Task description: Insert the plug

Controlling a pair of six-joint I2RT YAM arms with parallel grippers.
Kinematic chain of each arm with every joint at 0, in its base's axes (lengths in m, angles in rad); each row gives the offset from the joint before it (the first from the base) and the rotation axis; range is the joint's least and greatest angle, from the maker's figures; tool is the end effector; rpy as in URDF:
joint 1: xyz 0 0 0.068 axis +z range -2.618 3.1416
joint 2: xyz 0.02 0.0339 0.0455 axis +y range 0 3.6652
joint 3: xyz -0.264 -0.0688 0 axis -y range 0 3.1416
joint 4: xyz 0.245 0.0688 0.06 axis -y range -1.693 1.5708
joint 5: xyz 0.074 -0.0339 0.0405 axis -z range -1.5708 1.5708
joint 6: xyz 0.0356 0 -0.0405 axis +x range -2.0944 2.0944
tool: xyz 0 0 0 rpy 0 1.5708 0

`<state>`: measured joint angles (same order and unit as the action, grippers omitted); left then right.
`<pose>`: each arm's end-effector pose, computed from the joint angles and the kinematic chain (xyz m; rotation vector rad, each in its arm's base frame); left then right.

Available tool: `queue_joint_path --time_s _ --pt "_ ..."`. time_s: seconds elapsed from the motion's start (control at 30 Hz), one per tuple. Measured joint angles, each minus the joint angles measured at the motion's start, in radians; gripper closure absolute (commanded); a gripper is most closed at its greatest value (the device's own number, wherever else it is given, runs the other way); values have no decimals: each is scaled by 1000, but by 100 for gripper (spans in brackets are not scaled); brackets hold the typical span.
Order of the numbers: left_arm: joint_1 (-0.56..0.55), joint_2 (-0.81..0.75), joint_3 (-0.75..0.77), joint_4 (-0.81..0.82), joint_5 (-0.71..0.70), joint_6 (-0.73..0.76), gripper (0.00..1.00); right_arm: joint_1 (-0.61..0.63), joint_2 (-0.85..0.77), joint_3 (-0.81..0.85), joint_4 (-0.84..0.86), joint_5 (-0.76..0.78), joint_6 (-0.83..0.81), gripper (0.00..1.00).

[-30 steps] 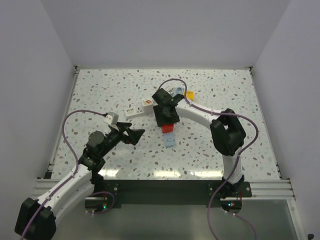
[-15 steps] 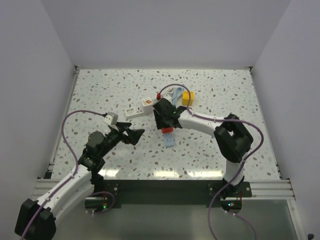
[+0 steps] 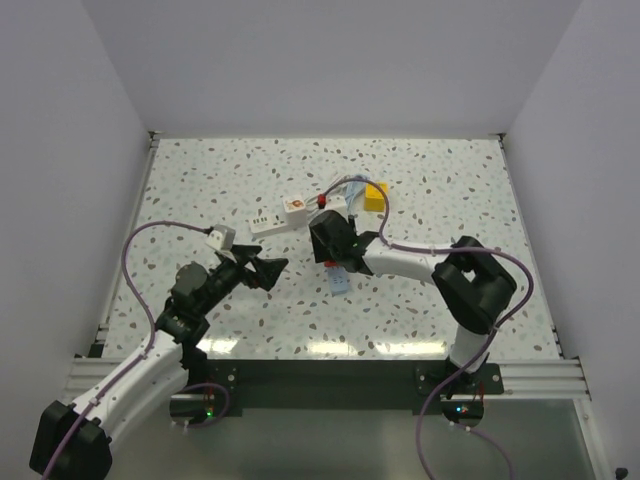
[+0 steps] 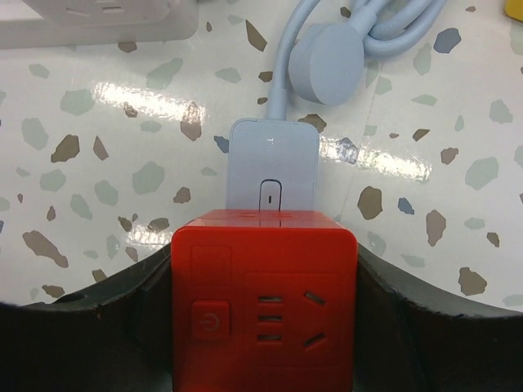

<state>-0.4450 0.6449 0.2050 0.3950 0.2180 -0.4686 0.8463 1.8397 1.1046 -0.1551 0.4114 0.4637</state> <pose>0.1455 -0.0779 0.2173 0.1558 1.6802 -0.8725 0.2620 0.2745 0.1653 -0.2776 2.3505 0.1185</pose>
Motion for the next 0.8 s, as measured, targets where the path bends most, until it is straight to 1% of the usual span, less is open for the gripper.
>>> queue_joint_path --time_s 0.2,0.5,0.67,0.8 --pt "0 -5 0 -9 -9 0 0 6 -29 -83 121 17 0 100" --pt "0 12 0 -27 -40 2 0 8 -53 -142 234 33 12 100" --pt "0 5 0 -32 -74 2 0 20 -46 -137 246 72 14 100" --pt "0 -18 0 -43 -110 6 0 26 -19 -90 238 103 13 100"
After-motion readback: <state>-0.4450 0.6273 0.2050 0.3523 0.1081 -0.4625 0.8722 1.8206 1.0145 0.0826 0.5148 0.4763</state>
